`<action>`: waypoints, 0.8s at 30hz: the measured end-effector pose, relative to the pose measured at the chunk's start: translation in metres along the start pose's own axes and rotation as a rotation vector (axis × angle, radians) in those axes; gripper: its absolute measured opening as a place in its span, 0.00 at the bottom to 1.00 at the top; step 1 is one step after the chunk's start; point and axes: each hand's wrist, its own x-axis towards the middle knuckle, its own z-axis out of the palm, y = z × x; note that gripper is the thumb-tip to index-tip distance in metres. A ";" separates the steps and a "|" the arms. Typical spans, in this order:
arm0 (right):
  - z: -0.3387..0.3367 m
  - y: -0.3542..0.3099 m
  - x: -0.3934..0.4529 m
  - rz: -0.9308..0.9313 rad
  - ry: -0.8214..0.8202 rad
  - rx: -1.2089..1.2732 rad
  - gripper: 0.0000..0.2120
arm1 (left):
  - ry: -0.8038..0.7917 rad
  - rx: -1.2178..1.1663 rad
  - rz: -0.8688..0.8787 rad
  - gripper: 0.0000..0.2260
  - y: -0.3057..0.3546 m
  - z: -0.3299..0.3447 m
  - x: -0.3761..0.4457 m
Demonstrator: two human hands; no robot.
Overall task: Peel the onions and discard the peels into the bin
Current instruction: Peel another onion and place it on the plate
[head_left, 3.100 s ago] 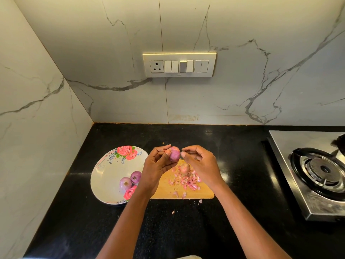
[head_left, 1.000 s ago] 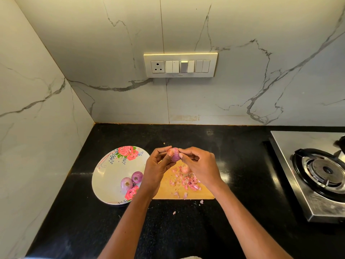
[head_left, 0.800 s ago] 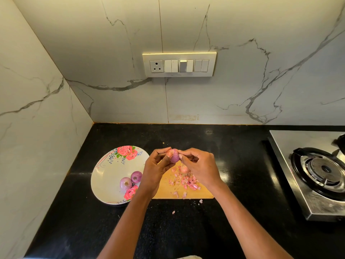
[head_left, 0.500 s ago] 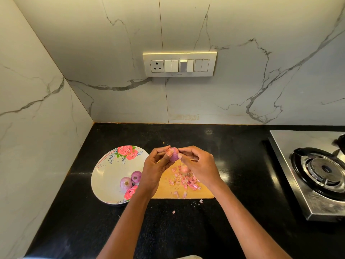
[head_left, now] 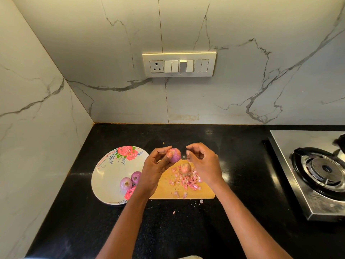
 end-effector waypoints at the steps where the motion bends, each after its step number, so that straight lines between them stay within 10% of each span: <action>1: -0.001 0.001 0.001 0.016 -0.013 0.006 0.07 | -0.001 -0.002 -0.001 0.18 0.000 0.000 0.000; 24: 0.003 -0.005 -0.002 0.003 -0.181 0.136 0.10 | -0.014 0.065 0.029 0.20 0.001 -0.001 -0.004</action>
